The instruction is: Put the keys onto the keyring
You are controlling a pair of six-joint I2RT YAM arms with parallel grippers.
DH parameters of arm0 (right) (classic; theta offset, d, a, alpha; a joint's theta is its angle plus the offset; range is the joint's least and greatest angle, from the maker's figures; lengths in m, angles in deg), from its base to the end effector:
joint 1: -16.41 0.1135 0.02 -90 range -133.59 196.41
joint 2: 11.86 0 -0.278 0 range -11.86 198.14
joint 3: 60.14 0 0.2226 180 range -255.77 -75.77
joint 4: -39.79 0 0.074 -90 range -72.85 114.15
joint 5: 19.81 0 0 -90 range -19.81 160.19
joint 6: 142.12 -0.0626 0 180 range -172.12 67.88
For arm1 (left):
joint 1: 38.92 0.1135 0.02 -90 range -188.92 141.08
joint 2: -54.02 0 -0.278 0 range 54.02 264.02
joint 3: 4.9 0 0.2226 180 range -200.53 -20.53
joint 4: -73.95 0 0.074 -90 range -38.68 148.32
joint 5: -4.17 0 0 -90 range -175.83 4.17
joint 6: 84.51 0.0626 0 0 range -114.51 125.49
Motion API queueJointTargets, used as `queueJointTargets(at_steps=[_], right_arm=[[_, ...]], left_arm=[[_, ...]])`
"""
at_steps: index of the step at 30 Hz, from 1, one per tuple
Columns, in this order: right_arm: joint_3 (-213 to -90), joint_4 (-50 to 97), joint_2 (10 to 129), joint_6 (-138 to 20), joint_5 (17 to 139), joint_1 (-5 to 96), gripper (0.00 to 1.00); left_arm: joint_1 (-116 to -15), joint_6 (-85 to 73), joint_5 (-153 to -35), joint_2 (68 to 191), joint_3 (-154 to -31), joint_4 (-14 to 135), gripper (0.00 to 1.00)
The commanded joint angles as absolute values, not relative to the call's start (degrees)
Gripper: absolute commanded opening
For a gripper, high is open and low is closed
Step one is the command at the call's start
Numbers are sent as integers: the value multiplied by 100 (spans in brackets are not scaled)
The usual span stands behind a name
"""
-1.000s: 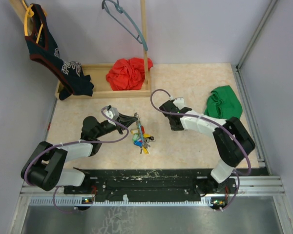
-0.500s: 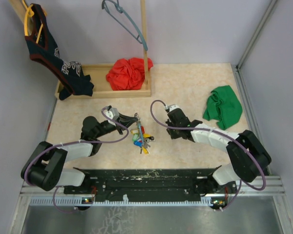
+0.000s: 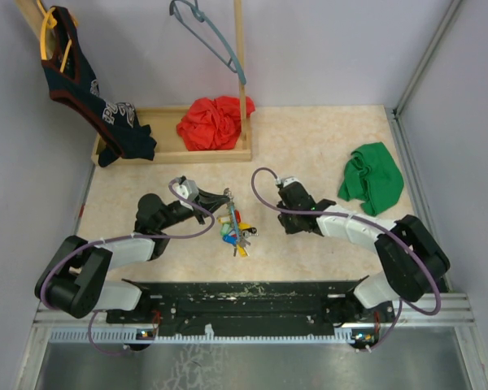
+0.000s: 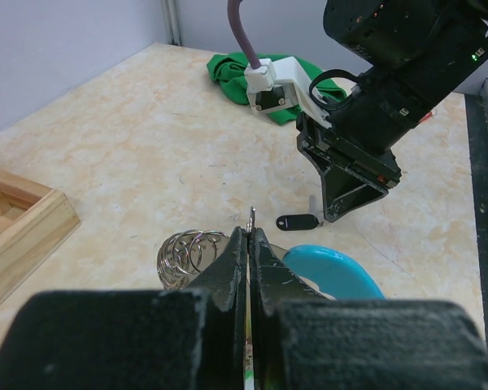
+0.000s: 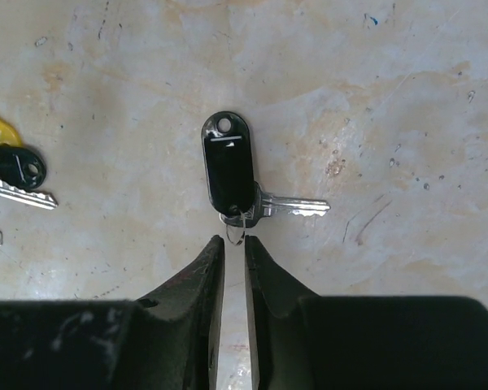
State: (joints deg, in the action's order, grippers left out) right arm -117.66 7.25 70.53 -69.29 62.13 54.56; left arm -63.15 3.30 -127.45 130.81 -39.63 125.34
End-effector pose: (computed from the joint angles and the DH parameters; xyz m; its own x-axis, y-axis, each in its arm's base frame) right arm 0.2086 0.1527 0.1809 -0.7961 -0.2536 -0.5495 -0.3320 0.9421 0.0461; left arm 0.2026 -0.1368 0.2546 0.1132 -0.0823 -0.9902 0.9095 0.4099 0.0699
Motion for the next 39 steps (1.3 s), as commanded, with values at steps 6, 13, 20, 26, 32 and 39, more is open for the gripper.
queueJointTargets(at_steps=[6,13,20,26,32,39], right_arm=[[-12676,-4,7144,-7357,6001,5536,36],[-13159,-724,7476,-7653,6025,5439,38],[-13139,-618,7615,-7675,6787,5103,38],[-12994,-422,7665,-7561,7115,4826,35],[-12875,-254,7832,-7567,7216,4714,30],[-12776,-253,7961,-7540,7142,4681,28]], left_arm=[[-6299,400,-12835,12986,-4109,12793,0],[-6299,409,-12816,12989,-4110,12751,0],[-6294,417,-12825,12974,-4128,12695,0],[-6294,413,-12837,12995,-4144,12679,0],[-6300,418,-12854,13005,-4147,12684,0],[-6296,420,-12863,13022,-4161,12670,0]])
